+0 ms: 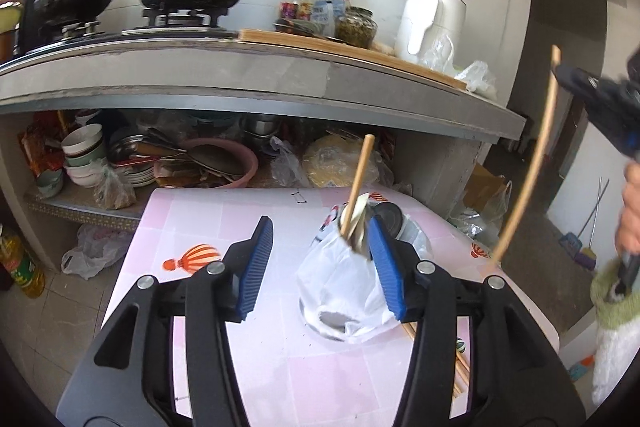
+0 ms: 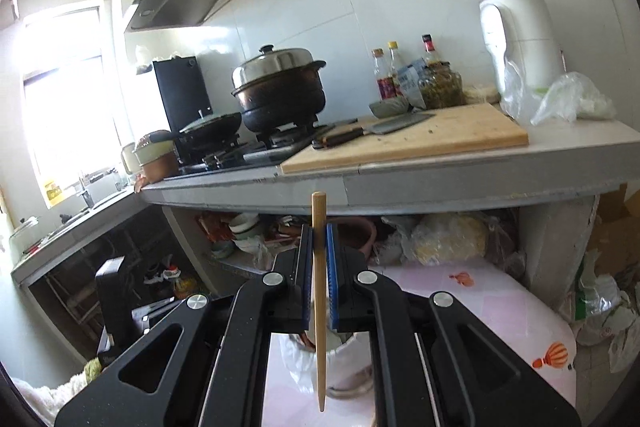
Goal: Organize utensils
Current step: 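Open the left gripper to release the chopstick in the holder, then lower the right gripper's chopstick into the holder and open the right gripper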
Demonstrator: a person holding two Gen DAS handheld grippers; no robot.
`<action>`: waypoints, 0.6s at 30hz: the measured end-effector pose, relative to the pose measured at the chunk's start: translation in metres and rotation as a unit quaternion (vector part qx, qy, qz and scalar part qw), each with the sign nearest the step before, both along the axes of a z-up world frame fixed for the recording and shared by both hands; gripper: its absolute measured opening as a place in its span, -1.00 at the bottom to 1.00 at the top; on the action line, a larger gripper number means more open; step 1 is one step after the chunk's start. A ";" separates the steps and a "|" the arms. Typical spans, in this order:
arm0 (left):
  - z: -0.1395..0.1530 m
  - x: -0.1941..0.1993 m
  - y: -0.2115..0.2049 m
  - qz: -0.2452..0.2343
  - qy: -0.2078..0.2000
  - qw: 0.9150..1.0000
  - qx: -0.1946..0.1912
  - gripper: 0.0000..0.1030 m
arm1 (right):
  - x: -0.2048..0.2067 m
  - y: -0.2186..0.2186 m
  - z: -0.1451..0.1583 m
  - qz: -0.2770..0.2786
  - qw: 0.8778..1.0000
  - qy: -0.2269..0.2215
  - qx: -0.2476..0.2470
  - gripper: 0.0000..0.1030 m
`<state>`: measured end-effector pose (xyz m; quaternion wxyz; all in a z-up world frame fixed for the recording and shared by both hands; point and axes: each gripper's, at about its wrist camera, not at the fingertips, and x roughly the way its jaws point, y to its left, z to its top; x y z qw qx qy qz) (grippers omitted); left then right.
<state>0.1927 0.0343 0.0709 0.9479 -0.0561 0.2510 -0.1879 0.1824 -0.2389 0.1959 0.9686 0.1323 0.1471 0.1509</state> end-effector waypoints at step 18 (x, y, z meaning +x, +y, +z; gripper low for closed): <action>-0.025 -0.042 0.059 0.070 0.021 0.997 -0.018 -0.05 | 0.103 0.061 -0.052 0.016 0.999 0.017 -0.032 -0.86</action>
